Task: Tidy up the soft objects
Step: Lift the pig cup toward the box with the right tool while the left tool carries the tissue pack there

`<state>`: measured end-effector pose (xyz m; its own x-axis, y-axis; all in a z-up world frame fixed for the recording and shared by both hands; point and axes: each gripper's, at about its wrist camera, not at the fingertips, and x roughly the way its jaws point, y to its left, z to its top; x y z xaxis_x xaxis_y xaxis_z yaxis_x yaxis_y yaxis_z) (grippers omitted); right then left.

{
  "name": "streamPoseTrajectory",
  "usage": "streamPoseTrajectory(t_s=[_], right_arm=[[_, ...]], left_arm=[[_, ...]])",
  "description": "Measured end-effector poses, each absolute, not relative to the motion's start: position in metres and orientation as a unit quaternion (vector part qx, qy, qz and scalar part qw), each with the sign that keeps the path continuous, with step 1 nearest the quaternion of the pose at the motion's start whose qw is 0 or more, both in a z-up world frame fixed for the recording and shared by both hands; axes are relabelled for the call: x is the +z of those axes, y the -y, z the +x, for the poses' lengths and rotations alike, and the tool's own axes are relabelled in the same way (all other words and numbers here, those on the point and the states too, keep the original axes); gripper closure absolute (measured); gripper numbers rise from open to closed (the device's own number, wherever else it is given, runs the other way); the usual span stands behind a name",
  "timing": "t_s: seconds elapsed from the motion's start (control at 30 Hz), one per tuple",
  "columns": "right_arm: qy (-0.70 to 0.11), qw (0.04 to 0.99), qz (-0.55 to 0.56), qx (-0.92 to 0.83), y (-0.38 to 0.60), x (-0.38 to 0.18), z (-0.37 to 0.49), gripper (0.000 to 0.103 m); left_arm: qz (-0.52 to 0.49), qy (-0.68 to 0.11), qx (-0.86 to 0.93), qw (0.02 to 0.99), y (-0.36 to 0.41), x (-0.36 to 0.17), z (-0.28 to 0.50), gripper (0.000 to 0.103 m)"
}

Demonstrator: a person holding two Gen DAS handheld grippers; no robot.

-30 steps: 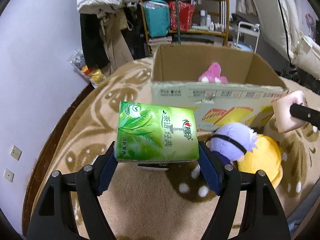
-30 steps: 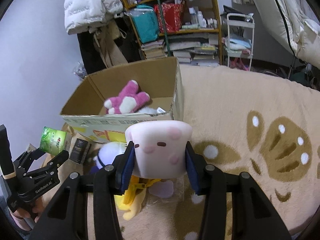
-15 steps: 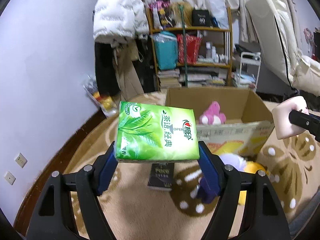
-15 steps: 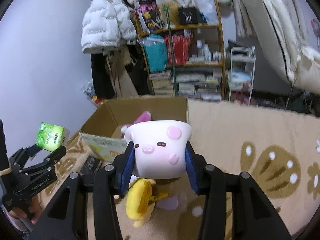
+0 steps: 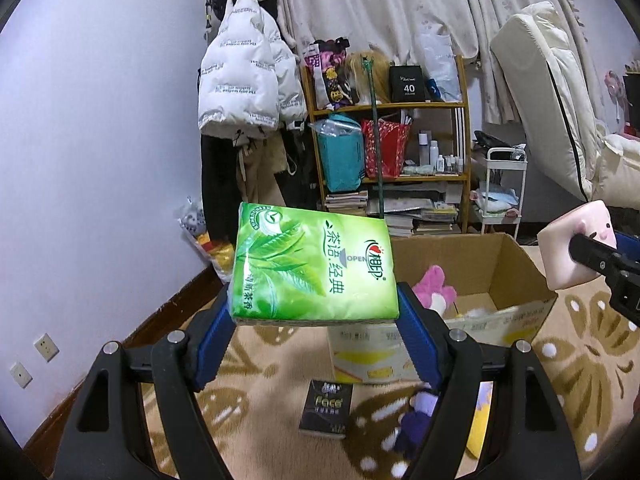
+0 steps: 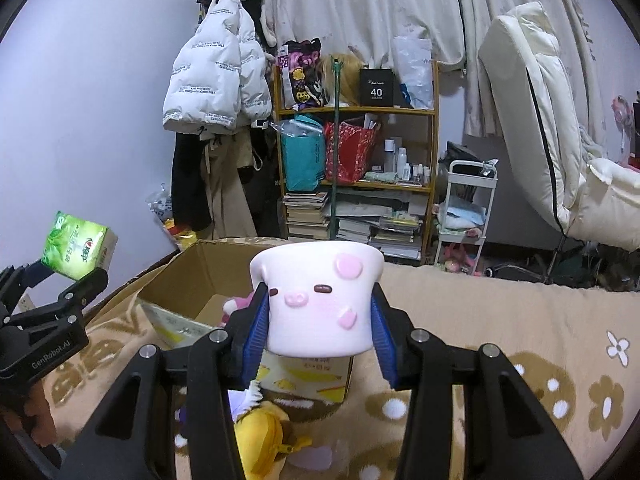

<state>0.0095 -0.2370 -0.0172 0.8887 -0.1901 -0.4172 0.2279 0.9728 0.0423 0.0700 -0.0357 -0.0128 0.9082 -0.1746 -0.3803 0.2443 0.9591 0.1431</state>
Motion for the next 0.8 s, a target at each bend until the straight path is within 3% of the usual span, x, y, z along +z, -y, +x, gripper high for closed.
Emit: streamPoseTrajectory(t_s=[0.8], right_arm=[[-0.219,0.971,0.025,-0.094,0.245,-0.032,0.069,0.053]], left_arm=[[0.107,-0.206,-0.135,0.963,0.075,-0.034,0.124,0.027]])
